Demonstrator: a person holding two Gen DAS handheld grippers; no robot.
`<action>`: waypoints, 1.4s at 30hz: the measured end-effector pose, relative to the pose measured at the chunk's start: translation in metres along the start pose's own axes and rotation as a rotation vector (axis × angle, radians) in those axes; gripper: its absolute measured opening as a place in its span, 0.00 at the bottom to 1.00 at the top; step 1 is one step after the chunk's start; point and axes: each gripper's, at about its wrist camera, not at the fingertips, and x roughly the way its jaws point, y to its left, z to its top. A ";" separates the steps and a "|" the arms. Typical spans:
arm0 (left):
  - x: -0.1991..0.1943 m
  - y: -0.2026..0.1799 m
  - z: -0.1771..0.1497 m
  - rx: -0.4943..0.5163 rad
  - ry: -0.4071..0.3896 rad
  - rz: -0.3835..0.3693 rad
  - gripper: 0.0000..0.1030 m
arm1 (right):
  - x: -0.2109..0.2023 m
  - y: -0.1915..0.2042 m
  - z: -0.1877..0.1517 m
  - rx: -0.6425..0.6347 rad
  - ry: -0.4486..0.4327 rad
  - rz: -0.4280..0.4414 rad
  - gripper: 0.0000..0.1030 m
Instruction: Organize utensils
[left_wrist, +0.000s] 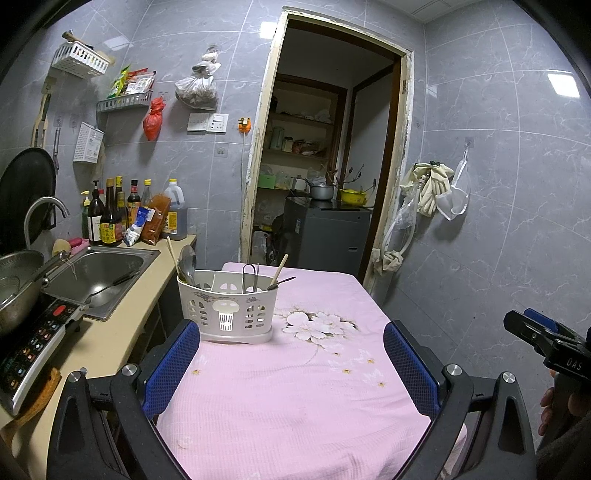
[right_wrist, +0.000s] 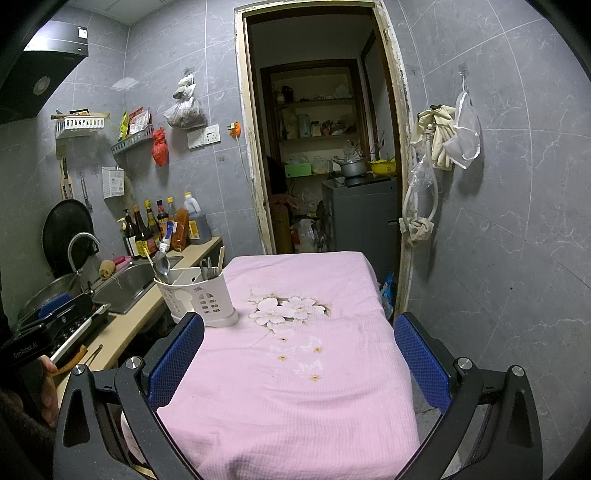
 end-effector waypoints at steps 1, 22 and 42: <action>0.000 0.000 0.000 0.000 0.000 0.000 0.97 | 0.000 0.000 0.000 0.000 0.001 0.000 0.98; 0.000 0.000 0.000 0.000 0.000 0.000 0.97 | 0.000 0.000 0.002 0.000 0.002 -0.001 0.98; 0.000 0.000 0.000 0.001 0.001 0.000 0.97 | 0.000 -0.001 0.003 -0.001 0.006 0.000 0.98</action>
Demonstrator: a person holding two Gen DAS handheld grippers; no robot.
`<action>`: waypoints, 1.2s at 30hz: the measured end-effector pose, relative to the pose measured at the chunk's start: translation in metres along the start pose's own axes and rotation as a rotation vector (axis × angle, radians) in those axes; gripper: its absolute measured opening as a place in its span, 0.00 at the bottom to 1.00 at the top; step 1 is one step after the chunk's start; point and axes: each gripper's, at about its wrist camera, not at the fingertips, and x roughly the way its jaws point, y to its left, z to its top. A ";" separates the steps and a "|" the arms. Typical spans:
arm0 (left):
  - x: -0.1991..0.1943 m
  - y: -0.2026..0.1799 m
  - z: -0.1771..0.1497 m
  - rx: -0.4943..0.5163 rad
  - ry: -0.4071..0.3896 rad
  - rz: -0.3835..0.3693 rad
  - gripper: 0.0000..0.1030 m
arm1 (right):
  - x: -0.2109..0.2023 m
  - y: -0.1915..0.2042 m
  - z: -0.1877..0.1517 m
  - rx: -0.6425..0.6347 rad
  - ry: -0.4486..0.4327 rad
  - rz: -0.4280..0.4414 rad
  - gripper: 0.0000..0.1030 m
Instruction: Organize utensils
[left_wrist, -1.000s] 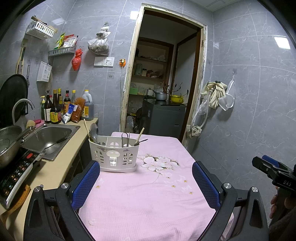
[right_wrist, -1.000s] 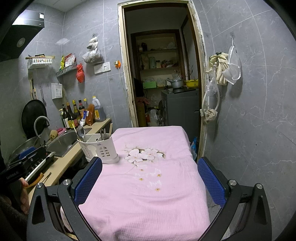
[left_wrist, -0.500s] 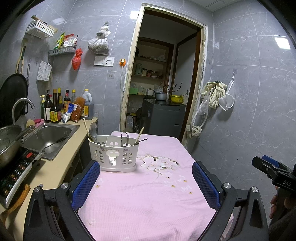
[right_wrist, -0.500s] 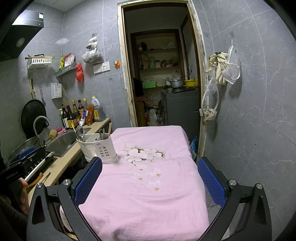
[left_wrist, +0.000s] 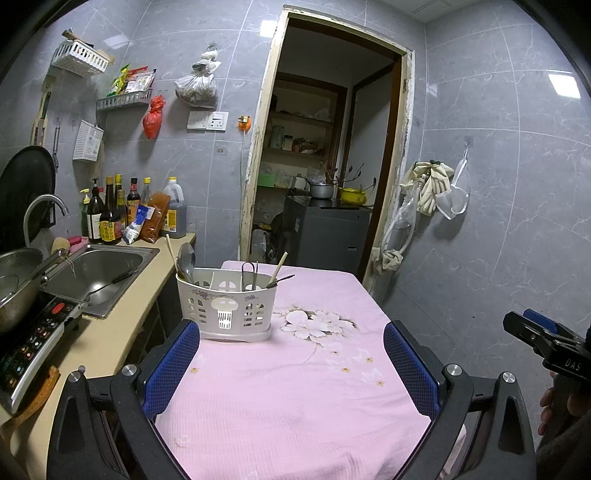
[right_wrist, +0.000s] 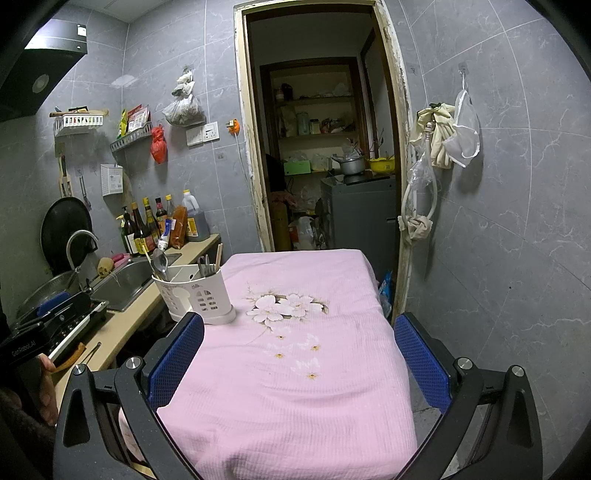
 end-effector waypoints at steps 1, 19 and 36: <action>0.000 0.000 0.000 0.000 0.000 0.000 0.97 | 0.001 0.000 0.001 0.000 0.000 0.000 0.98; 0.002 -0.001 -0.009 -0.008 0.009 0.008 0.98 | 0.000 0.000 0.000 -0.001 0.003 0.000 0.98; 0.001 -0.004 -0.009 -0.006 0.010 0.002 0.98 | 0.000 -0.001 0.002 -0.002 0.004 0.000 0.98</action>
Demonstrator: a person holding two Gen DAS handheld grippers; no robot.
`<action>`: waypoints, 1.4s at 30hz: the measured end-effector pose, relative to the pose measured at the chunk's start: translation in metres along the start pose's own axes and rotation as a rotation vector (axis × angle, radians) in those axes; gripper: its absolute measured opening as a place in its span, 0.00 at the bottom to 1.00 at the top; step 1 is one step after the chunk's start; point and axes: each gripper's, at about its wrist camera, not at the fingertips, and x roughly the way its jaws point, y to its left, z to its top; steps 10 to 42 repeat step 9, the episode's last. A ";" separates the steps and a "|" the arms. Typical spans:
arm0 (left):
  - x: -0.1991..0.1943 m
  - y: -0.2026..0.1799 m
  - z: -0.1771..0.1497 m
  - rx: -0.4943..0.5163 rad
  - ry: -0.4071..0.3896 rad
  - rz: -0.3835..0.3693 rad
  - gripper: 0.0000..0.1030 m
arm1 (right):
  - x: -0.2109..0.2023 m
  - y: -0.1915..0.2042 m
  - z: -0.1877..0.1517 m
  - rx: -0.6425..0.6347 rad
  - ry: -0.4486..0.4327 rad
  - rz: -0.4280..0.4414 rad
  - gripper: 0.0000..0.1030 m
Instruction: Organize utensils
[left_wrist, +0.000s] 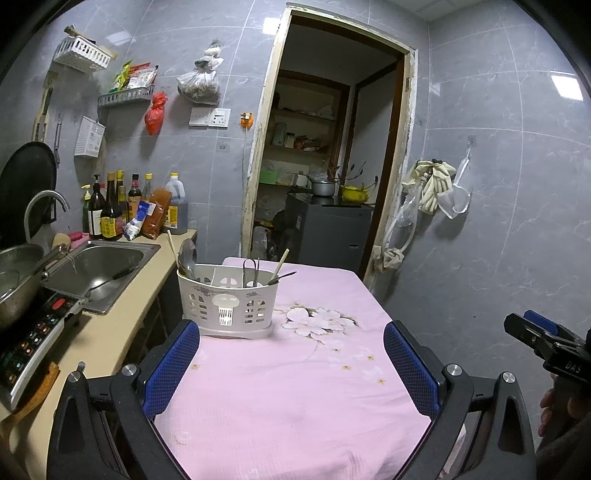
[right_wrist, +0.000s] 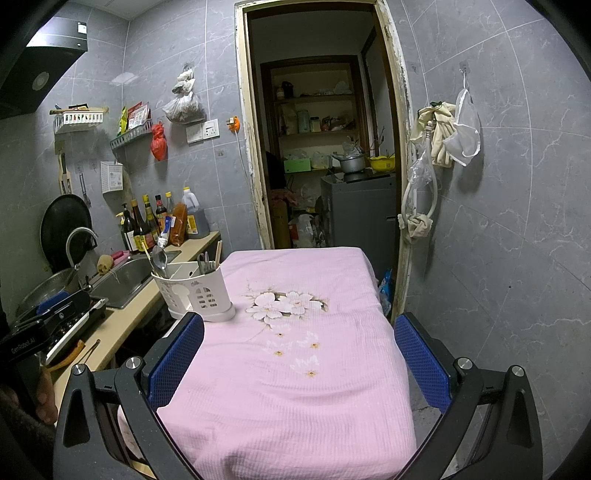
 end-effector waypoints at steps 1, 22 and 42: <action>0.000 0.000 0.000 -0.001 0.000 0.001 0.98 | 0.000 0.000 0.000 0.000 0.000 0.000 0.98; 0.000 -0.001 0.000 0.000 0.000 0.000 0.99 | -0.001 0.000 0.000 0.000 0.002 0.000 0.98; 0.000 -0.001 0.000 0.000 0.000 0.000 0.99 | -0.001 0.000 0.000 0.000 0.002 0.000 0.98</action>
